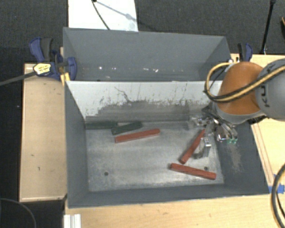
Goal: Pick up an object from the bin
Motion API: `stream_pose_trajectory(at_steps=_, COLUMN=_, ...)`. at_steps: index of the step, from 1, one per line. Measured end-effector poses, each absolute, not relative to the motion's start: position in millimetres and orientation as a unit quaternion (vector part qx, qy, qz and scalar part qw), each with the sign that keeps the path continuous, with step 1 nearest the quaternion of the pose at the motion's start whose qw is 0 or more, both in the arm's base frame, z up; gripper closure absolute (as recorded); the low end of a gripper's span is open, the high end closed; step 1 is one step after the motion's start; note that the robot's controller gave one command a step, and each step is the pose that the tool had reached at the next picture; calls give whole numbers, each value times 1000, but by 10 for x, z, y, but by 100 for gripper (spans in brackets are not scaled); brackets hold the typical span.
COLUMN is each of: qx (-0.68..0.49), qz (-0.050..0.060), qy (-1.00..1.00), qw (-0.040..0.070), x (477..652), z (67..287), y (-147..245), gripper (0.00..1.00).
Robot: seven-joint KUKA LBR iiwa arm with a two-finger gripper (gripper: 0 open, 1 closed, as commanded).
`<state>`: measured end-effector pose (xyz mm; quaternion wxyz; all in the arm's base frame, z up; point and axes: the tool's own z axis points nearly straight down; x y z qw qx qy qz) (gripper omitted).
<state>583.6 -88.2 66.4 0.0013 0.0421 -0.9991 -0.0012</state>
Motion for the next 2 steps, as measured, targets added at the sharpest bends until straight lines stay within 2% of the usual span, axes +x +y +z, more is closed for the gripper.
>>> stream_pose_trajectory(at_steps=1, qx=41, qz=0, qy=-999, qw=-1, x=5846, z=707, y=-907, gripper=100)
stream_pose_trajectory(at_steps=2, qx=69, qz=1, qy=-998, qw=-5, x=5331, z=2195, y=-655, gripper=100)
